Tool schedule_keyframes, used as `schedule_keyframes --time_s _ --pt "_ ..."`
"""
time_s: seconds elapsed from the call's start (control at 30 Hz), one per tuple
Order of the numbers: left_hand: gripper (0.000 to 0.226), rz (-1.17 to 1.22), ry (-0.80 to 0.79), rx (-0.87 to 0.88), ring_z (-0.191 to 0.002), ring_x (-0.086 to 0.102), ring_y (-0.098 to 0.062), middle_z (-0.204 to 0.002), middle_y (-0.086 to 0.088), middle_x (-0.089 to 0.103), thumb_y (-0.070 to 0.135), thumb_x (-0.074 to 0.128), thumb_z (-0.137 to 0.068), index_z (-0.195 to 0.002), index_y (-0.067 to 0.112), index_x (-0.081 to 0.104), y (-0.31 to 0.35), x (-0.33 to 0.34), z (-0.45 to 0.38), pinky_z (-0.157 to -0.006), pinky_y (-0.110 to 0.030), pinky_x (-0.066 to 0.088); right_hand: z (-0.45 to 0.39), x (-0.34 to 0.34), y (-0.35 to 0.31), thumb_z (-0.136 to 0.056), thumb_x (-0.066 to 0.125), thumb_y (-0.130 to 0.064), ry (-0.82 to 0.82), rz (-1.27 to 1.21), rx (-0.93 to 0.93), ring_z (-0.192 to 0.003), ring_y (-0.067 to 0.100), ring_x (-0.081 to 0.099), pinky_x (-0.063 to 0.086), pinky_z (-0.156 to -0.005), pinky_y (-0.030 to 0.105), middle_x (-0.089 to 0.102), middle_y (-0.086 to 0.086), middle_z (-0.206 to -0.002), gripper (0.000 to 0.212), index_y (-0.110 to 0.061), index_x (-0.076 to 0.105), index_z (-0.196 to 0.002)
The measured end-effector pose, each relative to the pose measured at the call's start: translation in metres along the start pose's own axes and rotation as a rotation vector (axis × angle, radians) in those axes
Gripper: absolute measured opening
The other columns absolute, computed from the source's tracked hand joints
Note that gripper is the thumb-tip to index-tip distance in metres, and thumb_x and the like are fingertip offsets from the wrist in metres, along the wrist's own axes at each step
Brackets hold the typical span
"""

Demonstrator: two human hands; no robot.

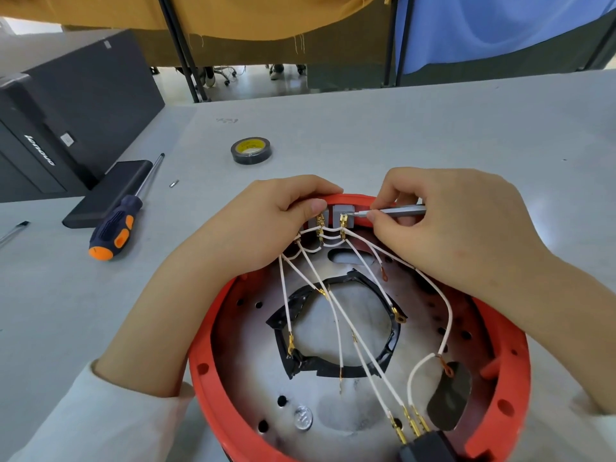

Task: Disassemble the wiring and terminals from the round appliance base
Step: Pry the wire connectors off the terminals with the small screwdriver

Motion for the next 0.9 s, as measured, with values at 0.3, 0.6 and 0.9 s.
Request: schedule_keyframes --time_s 0.3,0.6,0.9 --pt "0.026 -0.014 0.008 -0.001 -0.087 0.051 0.018 -0.094 0.03 0.059 0.025 0.047 -0.098 -0.116 0.038 0.06 0.0 -0.001 0.0 -0.073 0.003 0.034 -0.018 -0.01 -0.015 -0.085 0.052 -0.044 0.108 0.188 -0.058 -0.048 0.013 0.033 0.014 -0.049 0.022 0.038 -0.005 -0.046 0.038 -0.019 0.045 -0.057" --pt "0.026 -0.007 0.015 0.003 -0.083 0.05 0.02 -0.09 0.029 0.059 0.025 0.048 -0.097 -0.116 0.037 0.061 0.0 -0.001 0.0 -0.07 0.004 0.033 -0.02 -0.003 -0.013 -0.074 0.059 -0.028 0.117 0.174 -0.013 -0.046 0.019 0.033 0.016 -0.048 0.021 0.032 0.0 -0.043 0.037 -0.014 0.034 -0.049" --pt "0.026 0.018 0.02 0.004 -0.086 0.051 0.019 -0.091 0.031 0.059 0.025 0.048 -0.097 -0.115 0.038 0.061 -0.001 0.0 0.0 -0.072 0.004 0.033 -0.025 -0.001 0.005 -0.081 0.055 -0.033 0.151 0.132 0.053 -0.048 0.014 0.033 0.016 -0.048 0.024 0.041 0.0 -0.049 0.037 -0.014 0.039 -0.053"
Point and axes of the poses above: each hand's wrist, its own z-axis away from the middle knuckle, its own x-axis out of the palm, y = z × x, the point moved 10 cm from there along -z, towards the middle knuckle
